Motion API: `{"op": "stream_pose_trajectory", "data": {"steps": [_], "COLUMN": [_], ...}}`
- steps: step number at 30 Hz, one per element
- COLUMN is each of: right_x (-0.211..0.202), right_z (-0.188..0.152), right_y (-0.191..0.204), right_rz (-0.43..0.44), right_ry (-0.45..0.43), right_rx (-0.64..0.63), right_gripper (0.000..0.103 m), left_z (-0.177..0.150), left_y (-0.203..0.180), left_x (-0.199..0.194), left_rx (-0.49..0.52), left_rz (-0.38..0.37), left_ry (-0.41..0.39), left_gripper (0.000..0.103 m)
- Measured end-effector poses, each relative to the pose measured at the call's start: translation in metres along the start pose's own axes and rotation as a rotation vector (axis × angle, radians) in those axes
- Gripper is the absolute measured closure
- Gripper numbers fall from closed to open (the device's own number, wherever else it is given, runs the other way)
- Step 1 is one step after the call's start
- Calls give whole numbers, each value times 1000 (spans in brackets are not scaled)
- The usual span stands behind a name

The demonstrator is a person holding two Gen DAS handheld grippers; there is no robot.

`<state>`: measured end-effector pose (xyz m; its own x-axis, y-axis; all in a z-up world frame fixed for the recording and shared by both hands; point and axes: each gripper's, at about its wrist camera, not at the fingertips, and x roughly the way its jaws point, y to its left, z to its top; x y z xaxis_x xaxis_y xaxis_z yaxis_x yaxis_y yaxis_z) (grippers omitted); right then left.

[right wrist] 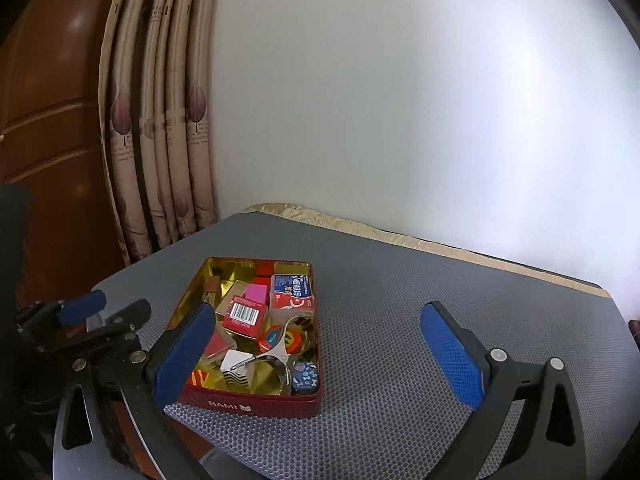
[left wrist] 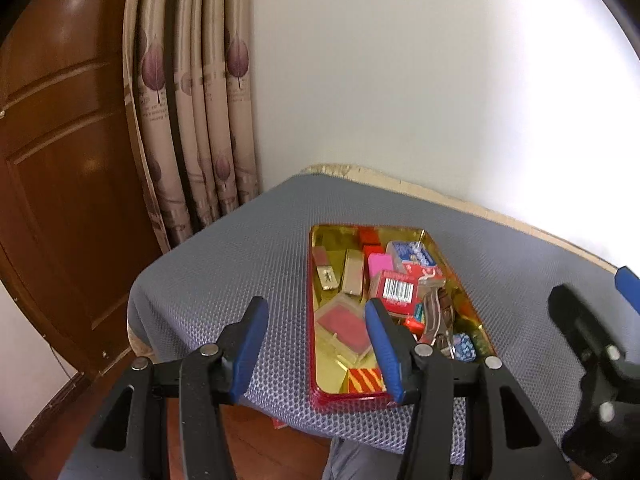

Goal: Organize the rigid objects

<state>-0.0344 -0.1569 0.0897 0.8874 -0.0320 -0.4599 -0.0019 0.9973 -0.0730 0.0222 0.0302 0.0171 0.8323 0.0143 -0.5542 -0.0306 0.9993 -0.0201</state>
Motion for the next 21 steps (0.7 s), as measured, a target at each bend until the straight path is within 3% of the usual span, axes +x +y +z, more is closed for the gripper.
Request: {"op": "stream_pose_trajectory", "data": {"steps": [4, 9, 16, 21], "right_x": [-4, -8, -9, -7], "right_z": [0, -1, -3, -3], "right_y": [0, -1, -1, -4], "right_rz": [-11, -4, -7, -2], "right_ry": [-12, -16, -11, -4], "right_rx": [0, -5, -10, 12], "right_gripper": [1, 1, 1, 1], "left_z": [-1, -6, -11, -12], "left_y": [6, 19, -4, -7], "left_x": [-4, -6, -13, -12], "left_rx": [-42, -112, 39, 50], "left_rz": [19, -12, 37, 29], "left_ry": [-30, 5, 6, 15], "left_gripper": [51, 51, 51, 51]}}
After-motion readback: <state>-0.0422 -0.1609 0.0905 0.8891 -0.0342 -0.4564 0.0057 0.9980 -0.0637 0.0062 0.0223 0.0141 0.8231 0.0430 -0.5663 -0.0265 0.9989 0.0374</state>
